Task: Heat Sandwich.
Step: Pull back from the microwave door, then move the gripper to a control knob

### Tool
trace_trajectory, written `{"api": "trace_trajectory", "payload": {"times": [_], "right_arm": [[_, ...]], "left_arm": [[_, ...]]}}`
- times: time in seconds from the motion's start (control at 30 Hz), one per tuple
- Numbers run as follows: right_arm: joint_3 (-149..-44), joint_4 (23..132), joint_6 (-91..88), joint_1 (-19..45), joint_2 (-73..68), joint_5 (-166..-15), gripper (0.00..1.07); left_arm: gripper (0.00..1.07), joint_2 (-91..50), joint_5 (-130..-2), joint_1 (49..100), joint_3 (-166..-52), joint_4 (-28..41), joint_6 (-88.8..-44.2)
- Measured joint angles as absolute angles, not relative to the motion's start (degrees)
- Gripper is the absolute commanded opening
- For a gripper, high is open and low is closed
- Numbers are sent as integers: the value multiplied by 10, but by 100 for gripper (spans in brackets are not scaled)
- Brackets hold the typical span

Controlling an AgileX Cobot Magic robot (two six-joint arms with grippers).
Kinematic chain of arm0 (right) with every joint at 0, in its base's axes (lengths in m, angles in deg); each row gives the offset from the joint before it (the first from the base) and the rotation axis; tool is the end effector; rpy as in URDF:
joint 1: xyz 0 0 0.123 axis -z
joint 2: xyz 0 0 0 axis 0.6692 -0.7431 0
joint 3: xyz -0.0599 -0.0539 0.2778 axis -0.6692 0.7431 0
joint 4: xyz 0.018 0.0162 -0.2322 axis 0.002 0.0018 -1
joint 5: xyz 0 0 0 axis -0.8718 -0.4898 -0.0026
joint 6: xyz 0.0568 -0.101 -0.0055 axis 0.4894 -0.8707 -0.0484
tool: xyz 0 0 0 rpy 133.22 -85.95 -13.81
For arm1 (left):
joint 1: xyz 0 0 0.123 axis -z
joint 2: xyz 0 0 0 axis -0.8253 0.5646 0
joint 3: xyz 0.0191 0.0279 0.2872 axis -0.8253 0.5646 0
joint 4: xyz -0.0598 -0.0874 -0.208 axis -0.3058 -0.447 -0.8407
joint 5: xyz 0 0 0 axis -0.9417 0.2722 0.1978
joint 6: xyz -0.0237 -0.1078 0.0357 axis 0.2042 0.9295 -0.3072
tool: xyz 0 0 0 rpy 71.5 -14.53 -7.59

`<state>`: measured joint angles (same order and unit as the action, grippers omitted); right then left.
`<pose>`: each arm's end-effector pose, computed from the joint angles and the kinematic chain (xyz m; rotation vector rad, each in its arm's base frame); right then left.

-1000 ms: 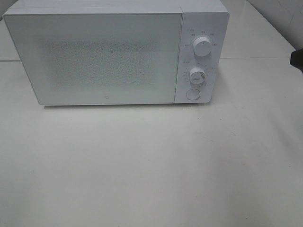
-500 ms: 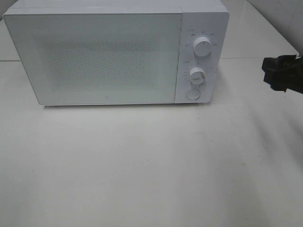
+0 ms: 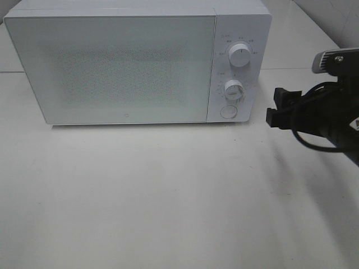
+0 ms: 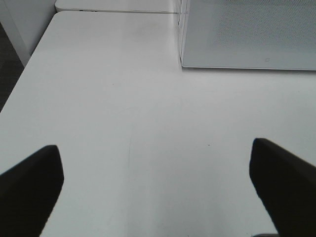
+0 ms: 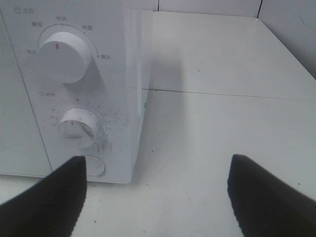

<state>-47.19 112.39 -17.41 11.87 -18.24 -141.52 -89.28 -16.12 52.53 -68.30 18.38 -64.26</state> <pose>0.2384 0.0759 0.1988 -0.0886 1.7570 -0.0279 -0.0054 -0.0057 0.2608 -0.0242 2.0304 -0.0124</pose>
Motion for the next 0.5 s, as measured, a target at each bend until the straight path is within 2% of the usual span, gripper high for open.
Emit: {"api": "trace_trajectory", "payload": {"times": [0.03, 0.17, 0.2, 0.5], "right_arm": [[-471, 1154, -180, 86, -201, -1440, 76], [-471, 1196, -184, 47, -223, -1466, 76], [-471, 1223, -187, 18, -235, -1480, 76], [-481, 1307, -190, -66, -255, -1507, 76]], "left_arm": [[98, -893, -161, 525, -683, 184, -643], [98, -893, -161, 525, -683, 184, -643], [98, -893, -161, 525, -683, 184, -643], [98, -893, -161, 525, -683, 184, -643]]}}
